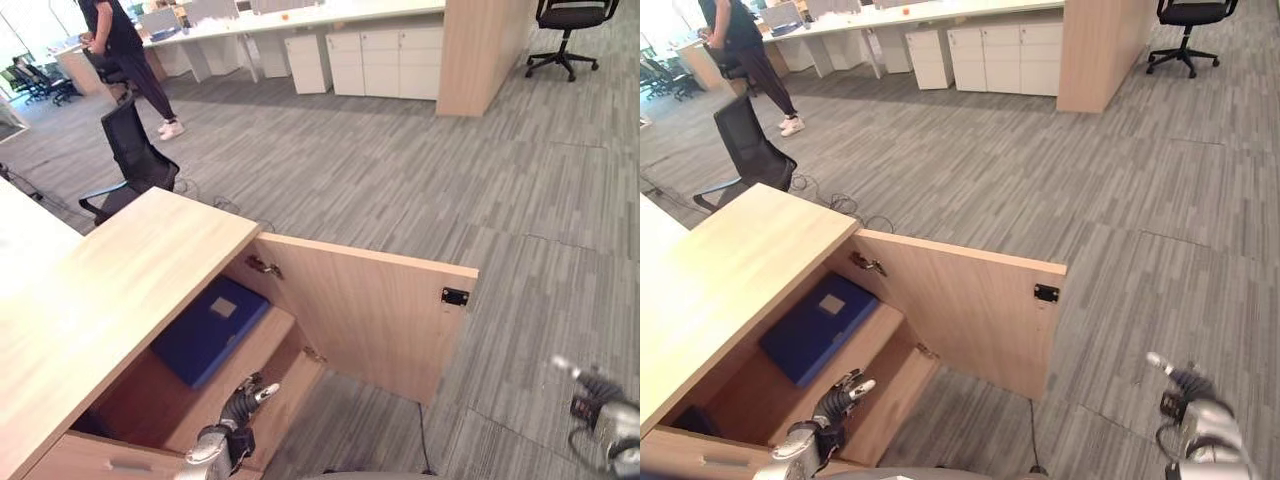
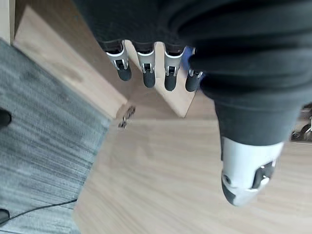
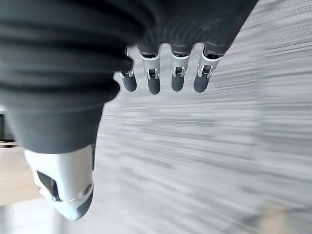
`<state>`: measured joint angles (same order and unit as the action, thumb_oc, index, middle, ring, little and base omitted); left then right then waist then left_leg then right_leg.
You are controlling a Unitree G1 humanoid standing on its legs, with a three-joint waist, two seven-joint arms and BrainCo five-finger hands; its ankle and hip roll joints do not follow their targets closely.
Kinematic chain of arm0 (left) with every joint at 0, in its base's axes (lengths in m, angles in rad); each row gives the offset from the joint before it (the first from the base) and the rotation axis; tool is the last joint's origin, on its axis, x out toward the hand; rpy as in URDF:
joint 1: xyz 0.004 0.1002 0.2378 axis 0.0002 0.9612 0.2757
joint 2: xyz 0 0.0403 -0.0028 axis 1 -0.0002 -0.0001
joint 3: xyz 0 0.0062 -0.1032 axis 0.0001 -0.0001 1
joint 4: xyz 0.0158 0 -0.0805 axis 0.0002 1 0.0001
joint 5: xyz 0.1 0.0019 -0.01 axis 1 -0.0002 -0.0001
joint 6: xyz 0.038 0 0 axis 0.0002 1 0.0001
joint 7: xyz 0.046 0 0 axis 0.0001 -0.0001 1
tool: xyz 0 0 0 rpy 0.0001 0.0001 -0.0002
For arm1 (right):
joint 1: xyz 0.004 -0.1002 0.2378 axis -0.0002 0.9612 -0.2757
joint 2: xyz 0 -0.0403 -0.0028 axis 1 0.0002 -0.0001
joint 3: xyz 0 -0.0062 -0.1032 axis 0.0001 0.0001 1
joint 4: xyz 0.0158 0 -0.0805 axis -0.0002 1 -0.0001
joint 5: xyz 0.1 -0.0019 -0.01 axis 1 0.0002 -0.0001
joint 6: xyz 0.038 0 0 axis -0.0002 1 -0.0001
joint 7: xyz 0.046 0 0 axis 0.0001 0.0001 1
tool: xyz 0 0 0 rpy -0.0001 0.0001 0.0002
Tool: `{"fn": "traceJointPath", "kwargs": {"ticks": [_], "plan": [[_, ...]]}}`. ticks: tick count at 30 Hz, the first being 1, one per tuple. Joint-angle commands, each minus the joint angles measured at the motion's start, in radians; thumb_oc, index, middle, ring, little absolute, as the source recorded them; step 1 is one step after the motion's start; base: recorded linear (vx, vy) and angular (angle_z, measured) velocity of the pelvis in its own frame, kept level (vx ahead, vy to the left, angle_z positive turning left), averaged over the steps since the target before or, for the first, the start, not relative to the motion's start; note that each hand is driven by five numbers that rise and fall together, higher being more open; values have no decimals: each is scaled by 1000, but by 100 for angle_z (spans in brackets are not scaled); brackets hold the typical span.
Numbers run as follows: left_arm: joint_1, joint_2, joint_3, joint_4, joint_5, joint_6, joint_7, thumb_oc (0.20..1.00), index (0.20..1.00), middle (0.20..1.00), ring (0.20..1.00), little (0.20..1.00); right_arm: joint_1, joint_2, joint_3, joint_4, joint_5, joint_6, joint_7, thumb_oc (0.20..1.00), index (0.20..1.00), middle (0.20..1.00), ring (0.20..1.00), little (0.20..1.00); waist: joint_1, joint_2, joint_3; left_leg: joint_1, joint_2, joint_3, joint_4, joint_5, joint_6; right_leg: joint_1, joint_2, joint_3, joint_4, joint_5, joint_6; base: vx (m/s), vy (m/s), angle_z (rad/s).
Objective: Put the empty folder in the office cabinet
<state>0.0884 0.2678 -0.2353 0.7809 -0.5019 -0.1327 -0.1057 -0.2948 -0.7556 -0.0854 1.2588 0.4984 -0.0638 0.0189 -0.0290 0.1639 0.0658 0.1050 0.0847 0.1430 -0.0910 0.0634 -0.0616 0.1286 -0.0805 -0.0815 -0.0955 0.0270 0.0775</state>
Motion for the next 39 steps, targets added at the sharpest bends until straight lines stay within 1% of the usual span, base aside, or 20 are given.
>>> {"fn": "traceJointPath", "kwargs": {"ticks": [1, 3, 4, 5, 6, 7, 8, 9, 12, 17, 20, 22, 24, 27, 29, 31, 32, 35, 39], "plan": [[-31, 27, -4, -19, 13, -48, -13, 1000, 1000, 1000, 1000, 1000, -78, 5, 40, 68, 42, -32, -8, 1000, 1000, 1000, 1000, 1000, 32, -99, -30, 28, 24, -11, 7, -43, -72, 17, -77, -73, 8, -65, 96, 35, 34, 15], [-26, 38, -23, -24, 17, -47, -16, 1000, 1000, 1000, 1000, 1000, -159, -6, 94, 56, 31, -30, -7, 1000, 1000, 1000, 1000, 1000, 51, -108, -37, 27, 22, -18, 5, -43, -71, 22, -80, -82, 8, -64, 97, 30, 31, 16], [-26, 37, -20, -25, 17, -47, -15, 1000, 1000, 1000, 1000, 1000, -164, -6, 98, 59, 32, -30, -7, 1000, 1000, 1000, 1000, 1000, 49, -108, -36, 27, 22, -19, 5, -43, -71, 23, -80, -82, 8, -65, 98, 33, 37, 12], [-23, 43, -32, -29, 15, -44, -16, 1000, 1000, 1000, 1000, 1000, -225, -8, 139, 48, 24, -28, -7, 1000, 1000, 1000, 1000, 1000, 62, -114, -39, 27, 20, -25, 4, -43, -70, 26, -81, -88, 8, -63, 97, 16, 22, 9], [-23, 42, -30, -30, 15, -44, -16, 1000, 1000, 1000, 1000, 1000, -228, -8, 141, 49, 24, -28, -7, 1000, 1000, 1000, 1000, 1000, 61, -113, -38, 27, 20, -25, 4, -43, -70, 26, -81, -88, 8, -63, 97, 20, 31, 8], [-22, 47, -41, -39, 13, -42, -16, 1000, 1000, 1000, 1000, 1000, -278, -3, 172, 43, 19, -27, -10, 1000, 1000, 1000, 1000, 1000, 73, -119, -39, 24, 19, -32, 4, -42, -69, 28, -82, -93, 8, -62, 96, 5, 10, 12], [-22, 46, -40, -39, 13, -41, -16, 1000, 1000, 1000, 1000, 1000, -282, -3, 175, 45, 20, -27, -10, 1000, 1000, 1000, 1000, 1000, 71, -119, -38, 23, 19, -33, 4, -42, -69, 28, -82, -94, 8, -62, 96, 14, 23, 11], [-20, 50, -46, -50, 6, -40, -15, 1000, 1000, 1000, 1000, 1000, -317, 2, 196, 32, 21, -28, -11, 1000, 1000, 1000, 1000, 1000, 81, -123, -39, 21, 18, -39, 5, -40, -68, 28, -81, -95, 8, -61, 95, 10, 17, 12], [-22, 56, -56, -65, -3, -36, -15, 1000, 1000, 1000, 1000, 1000, -380, 16, 234, 23, 21, -25, -16, 1000, 1000, 1000, 1000, 1000, 93, -128, -41, 16, 17, -48, 5, -38, -68, 33, -81, -106, 8, -62, 93, 14, 16, 13], [-17, 64, -71, -110, -17, -29, -16, 1000, 1000, 1000, 1000, 1000, -437, 89, 288, 28, 11, -17, -16, 1000, 1000, 1000, 1000, 1000, 124, -135, -41, 4, 13, -75, 6, -35, -66, 41, -81, -127, 8, -63, 89, 7, 8, 20], [-14, 63, -78, -108, -13, -24, -16, 1000, 1000, 1000, 1000, 1000, -441, 164, 312, 22, 3, -13, -15, 1000, 1000, 1000, 1000, 1000, 139, -135, -40, -1, 12, -89, 6, -32, -65, 44, -81, -139, 8, -65, 87, 4, 11, 14], [-12, 58, -79, -105, -14, -21, -14, 1000, 1000, 1000, 1000, 1000, -426, 223, 332, 13, -9, -13, -14, 1000, 1000, 1000, 1000, 1000, 150, -134, -37, -4, 11, -99, 7, -29, -65, 44, -80, -144, 8, -65, 86, 0, 3, 6], [-9, 51, -78, -100, -10, -16, -14, 1000, 1000, 1000, 1000, 1000, -376, 312, 358, 2, -37, -8, -11, 1000, 1000, 1000, 1000, 1000, 166, -134, -34, -15, 11, -115, 7, -24, -67, 45, -79, -162, 8, -68, 82, -4, 0, 4], [-9, 43, -68, -85, -5, -12, -8, 1000, 1000, 1000, 1000, 1000, -298, 396, 377, -27, -53, -8, -7, 1000, 1000, 1000, 1000, 1000, 176, -134, -29, -25, 11, -130, 8, -19, -69, 46, -77, -174, 8, -71, 78, -6, -2, 23], [-8, 35, -54, -77, -6, -10, -5, 1000, 1000, 1000, 1000, 1000, -245, 433, 390, -49, -65, -10, -2, 1000, 1000, 1000, 1000, 1000, 178, -134, -26, -30, 10, -141, 8, -17, -71, 47, -75, -183, 8, -72, 76, -9, -11, 13], [-8, 32, -46, -68, -8, -9, -2, 1000, 1000, 1000, 1000, 1000, -214, 446, 395, -63, -72, -10, 2, 1000, 1000, 1000, 1000, 1000, 176, -134, -26, -33, 9, -147, 9, -15, -72, 48, -74, -187, 8, -74, 75, -5, -12, 22], [-9, 27, -29, -56, -5, -9, 2, 1000, 1000, 1000, 1000, 1000, -148, 471, 402, -87, -83, -10, 15, 1000, 1000, 1000, 1000, 1000, 176, -135, -24, -37, 10, -155, 9, -13, -74, 50, -72, -198, 8, -77, 73, 2, -16, 27], [-14, 21, 0, -38, 3, -12, 12, 1000, 1000, 1000, 1000, 1000, -45, 496, 402, -132, -86, -14, 36, 1000, 1000, 1000, 1000, 1000, 175, -136, -21, -42, 10, -170, 9, -9, -77, 54, -70, -212, 8, -81, 70, 5, -18, 21], [-13, 16, 42, -10, 10, -15, 28, 1000, 1000, 1000, 1000, 1000, 88, 505, 415, -249, -108, -17, 60, 1000, 1000, 1000, 1000, 1000, 164, -140, -18, -48, 12, -188, 9, -4, -84, 58, -68, -227, 8, -85, 66, -6, -31, 28]]}}
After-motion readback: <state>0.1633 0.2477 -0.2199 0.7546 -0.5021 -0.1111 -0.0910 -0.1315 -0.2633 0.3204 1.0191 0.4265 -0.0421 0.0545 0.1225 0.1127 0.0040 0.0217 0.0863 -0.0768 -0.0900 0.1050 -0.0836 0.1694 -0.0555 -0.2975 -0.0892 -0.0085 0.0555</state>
